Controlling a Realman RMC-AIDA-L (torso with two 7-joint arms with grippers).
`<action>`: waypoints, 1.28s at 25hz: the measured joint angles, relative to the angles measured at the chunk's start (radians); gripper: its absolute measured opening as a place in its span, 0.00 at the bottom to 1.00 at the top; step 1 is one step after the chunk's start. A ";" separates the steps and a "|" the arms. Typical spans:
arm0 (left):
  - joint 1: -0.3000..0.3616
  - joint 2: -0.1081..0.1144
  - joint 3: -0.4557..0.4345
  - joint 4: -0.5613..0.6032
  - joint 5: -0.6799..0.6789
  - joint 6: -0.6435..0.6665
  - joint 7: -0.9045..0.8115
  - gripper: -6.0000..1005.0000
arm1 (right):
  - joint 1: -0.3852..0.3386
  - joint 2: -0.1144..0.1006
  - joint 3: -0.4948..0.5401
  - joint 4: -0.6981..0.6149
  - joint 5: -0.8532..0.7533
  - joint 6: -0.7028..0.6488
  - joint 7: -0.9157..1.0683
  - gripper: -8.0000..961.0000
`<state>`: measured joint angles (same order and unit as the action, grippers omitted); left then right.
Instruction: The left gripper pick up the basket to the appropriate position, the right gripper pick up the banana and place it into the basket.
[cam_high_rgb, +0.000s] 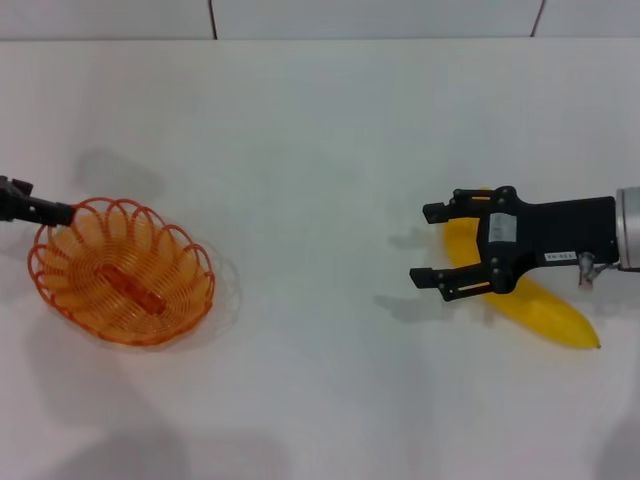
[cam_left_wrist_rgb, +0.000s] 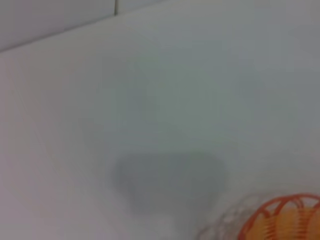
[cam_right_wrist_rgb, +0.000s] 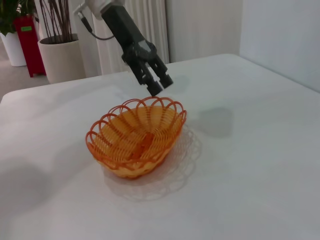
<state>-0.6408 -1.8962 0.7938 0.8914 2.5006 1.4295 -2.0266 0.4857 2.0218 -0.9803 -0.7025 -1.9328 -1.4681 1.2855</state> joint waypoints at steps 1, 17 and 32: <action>-0.004 -0.007 0.000 0.000 0.015 -0.005 0.002 0.69 | 0.001 0.000 0.000 0.000 0.000 0.000 0.000 0.93; -0.022 -0.077 0.069 -0.003 0.102 -0.103 -0.002 0.67 | 0.004 0.002 -0.008 0.006 0.000 0.000 0.001 0.93; -0.011 -0.077 0.058 0.009 0.075 -0.146 0.013 0.64 | 0.004 0.002 -0.007 0.009 0.000 0.003 0.002 0.93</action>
<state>-0.6514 -1.9734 0.8522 0.9007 2.5755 1.2840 -2.0139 0.4893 2.0234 -0.9876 -0.6932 -1.9328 -1.4648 1.2870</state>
